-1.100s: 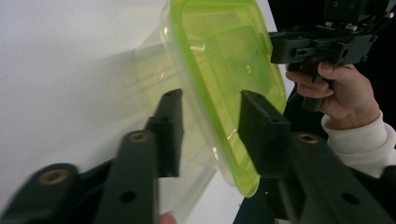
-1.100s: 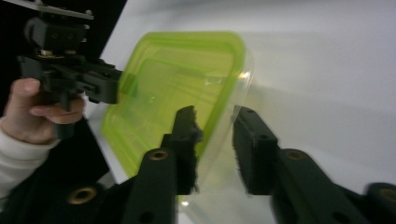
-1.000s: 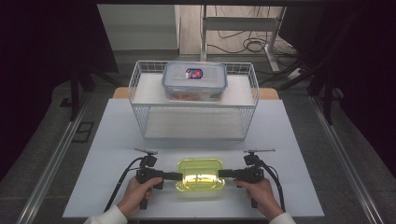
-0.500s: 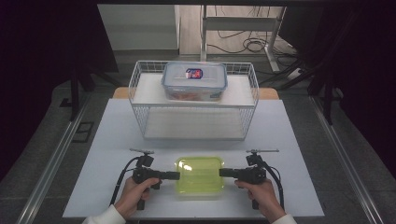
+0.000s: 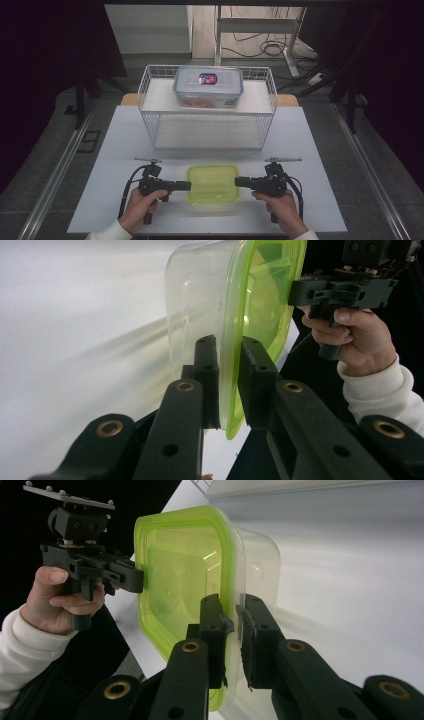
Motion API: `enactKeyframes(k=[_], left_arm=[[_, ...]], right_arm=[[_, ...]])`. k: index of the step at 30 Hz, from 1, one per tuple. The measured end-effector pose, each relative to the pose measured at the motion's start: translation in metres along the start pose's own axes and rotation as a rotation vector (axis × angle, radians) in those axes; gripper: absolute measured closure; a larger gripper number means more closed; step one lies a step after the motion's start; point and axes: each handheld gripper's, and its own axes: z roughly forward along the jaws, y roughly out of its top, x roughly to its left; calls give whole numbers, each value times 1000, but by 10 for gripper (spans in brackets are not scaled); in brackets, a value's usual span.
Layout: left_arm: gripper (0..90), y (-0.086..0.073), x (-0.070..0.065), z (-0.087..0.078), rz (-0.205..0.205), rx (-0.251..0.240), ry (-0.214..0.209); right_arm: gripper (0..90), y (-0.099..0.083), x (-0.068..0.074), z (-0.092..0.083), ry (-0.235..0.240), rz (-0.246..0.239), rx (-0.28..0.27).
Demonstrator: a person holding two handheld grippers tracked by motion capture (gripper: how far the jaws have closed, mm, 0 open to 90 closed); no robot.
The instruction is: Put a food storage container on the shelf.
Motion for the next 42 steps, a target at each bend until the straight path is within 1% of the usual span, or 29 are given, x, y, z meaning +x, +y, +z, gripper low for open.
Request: enactKeyframes(k=[2,7,15,17,26,30,37,42], left_arm=[[802,1,-2,-1,10,-3,5],[801,4,-6,-4,26,-10,0],[800,6,-10,-9,36,-21,4],[800,7,-12,-10,35,-30,3],[801,14,-18,-16,56,-39,0],[802,20,-22,-21,64,-48,-2],[803,36,-34,-33,87,-66,1],[802,52,-47,-44,109,-83,2]], right_arm=[[808,1,2,-1,-5,-13,-3],[809,4,5,-3,0,-25,-16],[808,7,9,-4,3,-41,-26],[808,8,10,-4,3,-43,-31],[808,14,18,-8,5,-68,-48],[808,20,22,-11,3,-83,-59],[808,36,33,-16,7,-114,-86],[808,50,43,-21,12,-132,-109]])
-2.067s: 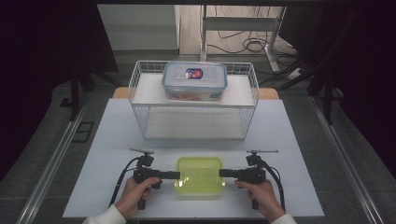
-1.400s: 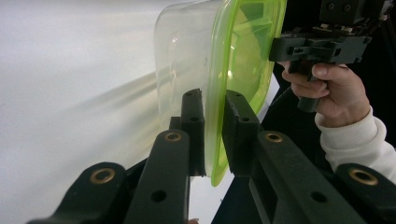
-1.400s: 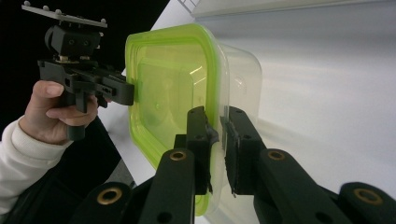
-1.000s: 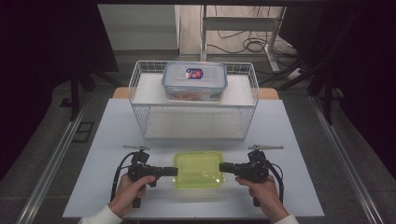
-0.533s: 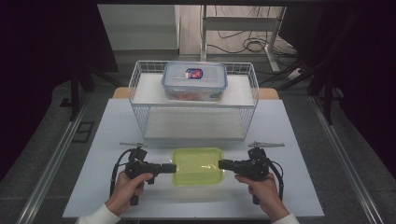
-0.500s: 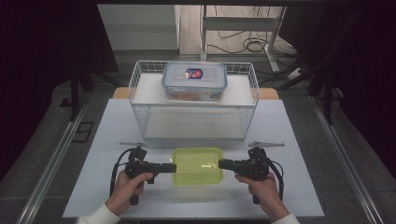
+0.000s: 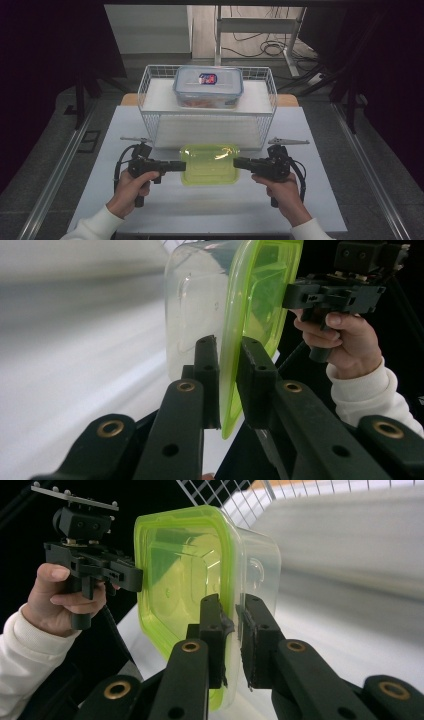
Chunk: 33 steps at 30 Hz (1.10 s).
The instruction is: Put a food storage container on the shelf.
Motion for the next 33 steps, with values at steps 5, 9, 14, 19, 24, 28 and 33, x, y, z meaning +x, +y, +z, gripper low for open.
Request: enactKeyframes(k=[5,9,14,19,24,28,33], left_arm=[[802,20,-11,-9,31,-6,4],[802,37,-20,-17,50,-9,9],[802,62,-29,-27,63,-19,5],[801,90,-39,-38,87,-31,1],[801,114,-44,-44,104,-34,-5],[800,129,-44,-44,107,-33,-12],[799,148,-42,-44,102,-31,-31]], right_arm=[[808,20,10,-5,-2,-28,-20],[808,38,17,-9,-3,-49,-33],[808,62,24,-13,-1,-62,-50],[808,89,31,-16,5,-81,-77],[808,112,33,-18,12,-82,-98],[808,126,31,-19,9,-81,-102],[808,145,25,-20,18,-67,-95]])
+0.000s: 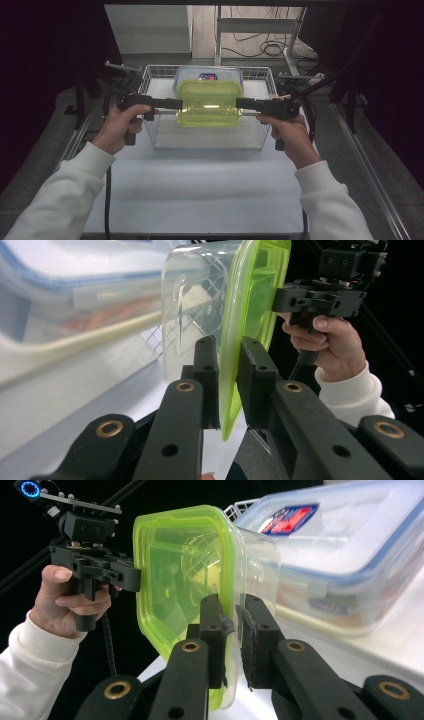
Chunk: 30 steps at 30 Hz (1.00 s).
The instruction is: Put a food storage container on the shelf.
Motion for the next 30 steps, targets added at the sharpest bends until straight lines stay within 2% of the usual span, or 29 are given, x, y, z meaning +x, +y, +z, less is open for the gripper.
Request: enactKeyframes(k=[6,13,19,25,30], left_arm=[[804,29,7,-2,-3,8,12],[808,58,24,-2,-28,3,2],[809,72,36,0,-49,4,-8],[810,79,49,6,-69,10,0],[816,83,60,9,-125,-22,-42]], right_arm=[[808,24,-8,7,-4,13,0],[808,55,-14,17,-24,18,11],[809,72,-24,25,-32,44,16],[808,76,-39,34,-35,86,10],[796,78,-52,39,-12,132,-16]])
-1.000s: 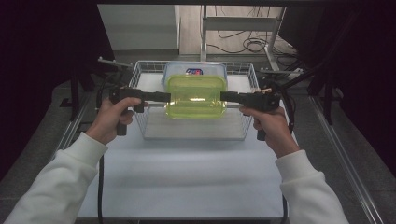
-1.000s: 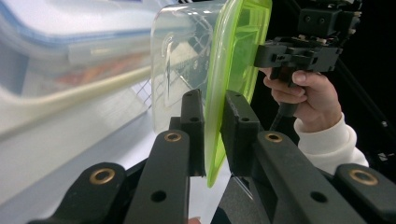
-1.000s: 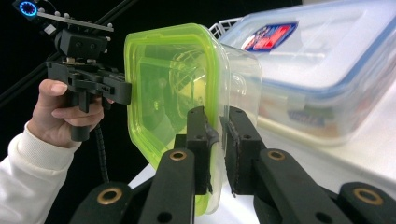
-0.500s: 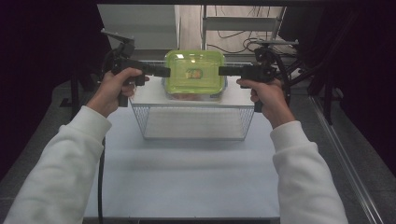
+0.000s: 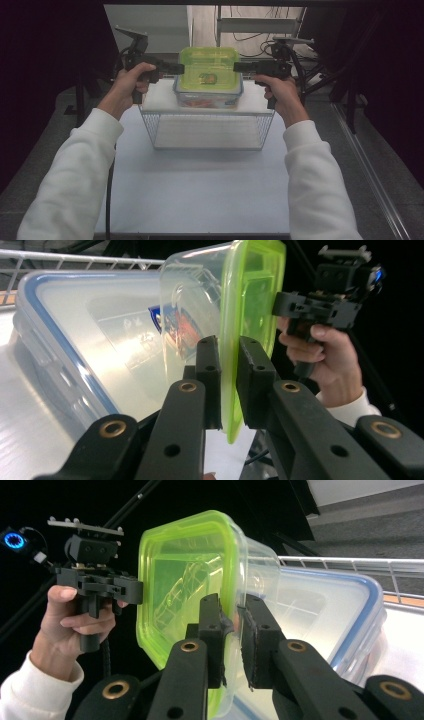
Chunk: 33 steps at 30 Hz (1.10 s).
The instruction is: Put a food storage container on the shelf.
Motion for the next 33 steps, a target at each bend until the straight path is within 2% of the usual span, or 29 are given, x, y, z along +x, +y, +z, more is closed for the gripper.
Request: enactKeyframes(k=[4,9,15,19,22,25,27,30,33], left_arm=[[811,3,9,2,-53,-30,-24],[784,6,19,6,-123,-54,-41],[765,8,29,9,-166,-76,-59],[759,7,31,9,-163,-82,-68],[730,7,30,10,-152,-81,-43],[609,8,30,12,-141,-69,-32],[533,7,30,13,-132,-66,-19],[414,7,29,11,-120,-97,0],[323,7,25,6,-94,-121,17]], right_arm=[[777,2,-12,6,22,50,-20],[737,3,-18,14,0,104,-18],[714,3,-22,18,-1,148,-21],[709,3,-22,18,1,154,-22],[692,3,-22,18,-1,151,-22],[659,2,-20,20,-12,129,-20],[608,2,-18,20,-40,110,-25],[526,2,-16,16,-50,103,-47],[472,3,-13,9,-64,69,-80]])
